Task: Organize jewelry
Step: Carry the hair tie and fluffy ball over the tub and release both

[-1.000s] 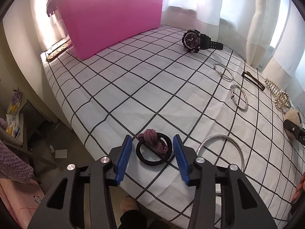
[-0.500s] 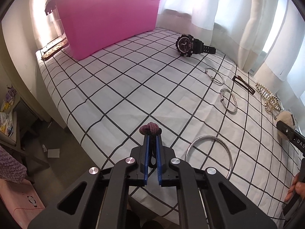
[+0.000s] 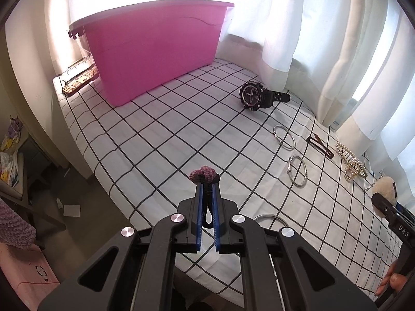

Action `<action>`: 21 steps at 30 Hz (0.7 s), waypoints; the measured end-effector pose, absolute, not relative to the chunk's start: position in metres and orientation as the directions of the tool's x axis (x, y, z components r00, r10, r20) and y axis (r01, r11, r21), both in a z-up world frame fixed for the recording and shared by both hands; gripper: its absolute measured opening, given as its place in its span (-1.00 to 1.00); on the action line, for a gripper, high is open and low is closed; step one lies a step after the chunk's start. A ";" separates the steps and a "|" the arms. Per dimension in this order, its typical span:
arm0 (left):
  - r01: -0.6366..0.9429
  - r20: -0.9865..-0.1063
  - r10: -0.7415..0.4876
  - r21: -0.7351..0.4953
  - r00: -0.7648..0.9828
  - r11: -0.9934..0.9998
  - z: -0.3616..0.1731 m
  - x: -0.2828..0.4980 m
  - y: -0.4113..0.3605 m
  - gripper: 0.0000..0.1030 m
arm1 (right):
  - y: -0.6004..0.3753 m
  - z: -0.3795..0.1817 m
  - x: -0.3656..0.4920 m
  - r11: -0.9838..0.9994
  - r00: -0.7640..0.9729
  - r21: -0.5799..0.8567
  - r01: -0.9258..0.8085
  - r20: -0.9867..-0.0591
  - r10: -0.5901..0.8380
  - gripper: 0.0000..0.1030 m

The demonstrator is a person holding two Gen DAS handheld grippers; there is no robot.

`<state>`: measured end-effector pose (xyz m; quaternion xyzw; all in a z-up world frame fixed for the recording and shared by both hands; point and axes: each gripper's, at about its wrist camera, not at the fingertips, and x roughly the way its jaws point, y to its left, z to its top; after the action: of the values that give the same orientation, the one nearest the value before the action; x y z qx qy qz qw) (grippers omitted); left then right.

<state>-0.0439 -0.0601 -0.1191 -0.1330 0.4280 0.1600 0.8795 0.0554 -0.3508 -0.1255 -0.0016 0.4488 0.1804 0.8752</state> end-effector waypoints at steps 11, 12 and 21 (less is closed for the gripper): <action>-0.401 -0.720 0.200 -0.118 0.665 0.909 -0.024 -0.048 -0.031 -0.86 | -0.294 -0.039 0.064 0.876 0.564 0.175 -0.450 -0.705 0.430 0.30; -0.402 -0.712 0.201 -0.123 0.672 0.907 -0.016 -0.047 -0.025 -0.86 | -0.285 -0.030 0.066 0.869 0.568 0.171 -0.464 -0.696 0.440 0.30; -0.402 -0.647 0.235 -0.121 0.726 0.907 0.048 -0.011 0.062 -0.86 | -0.174 0.044 0.107 0.813 0.592 0.196 -0.548 -0.596 0.543 0.30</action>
<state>-0.0115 0.0619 0.0479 -0.1276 0.3274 0.1732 0.9201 0.1072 -0.1740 0.0441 -0.0043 0.3324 0.3056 0.8922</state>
